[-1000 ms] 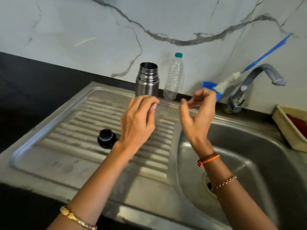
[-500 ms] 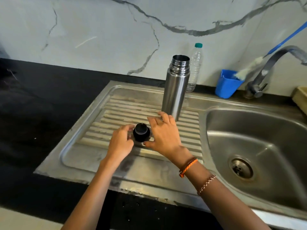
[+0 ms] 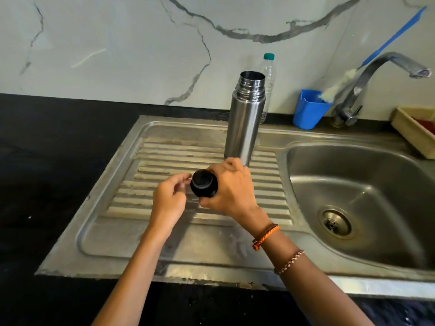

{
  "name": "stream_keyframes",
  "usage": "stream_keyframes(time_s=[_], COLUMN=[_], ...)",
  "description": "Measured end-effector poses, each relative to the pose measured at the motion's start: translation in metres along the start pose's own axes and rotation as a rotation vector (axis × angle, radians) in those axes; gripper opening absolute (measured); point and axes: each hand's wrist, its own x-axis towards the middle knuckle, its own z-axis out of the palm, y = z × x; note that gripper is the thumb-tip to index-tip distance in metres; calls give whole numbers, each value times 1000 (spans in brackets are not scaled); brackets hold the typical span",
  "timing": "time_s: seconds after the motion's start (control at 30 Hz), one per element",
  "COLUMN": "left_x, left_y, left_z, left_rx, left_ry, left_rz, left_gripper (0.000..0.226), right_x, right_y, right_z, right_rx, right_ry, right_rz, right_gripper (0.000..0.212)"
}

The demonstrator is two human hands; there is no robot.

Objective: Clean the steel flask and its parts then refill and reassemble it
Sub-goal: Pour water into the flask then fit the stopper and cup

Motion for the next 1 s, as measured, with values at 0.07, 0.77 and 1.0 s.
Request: stream_keyframes(time_s=[0.07,0.77,1.0], left_x=[2,96,115], left_y=[20,127,144], left_z=[-5,79,88], left_rx=[-140,-35,-60], left_ry=[-35,-133,-156], left_rz=[37,286,298], left_gripper=[30,55,50], right_x=[-4,67,122], right_y=[4,88,80], right_z=[-13,-159,-178], right_rx=[260,1200,783], right_ry=[142,407,413], right_rz=[93,288,147], right_gripper=[60,35,34])
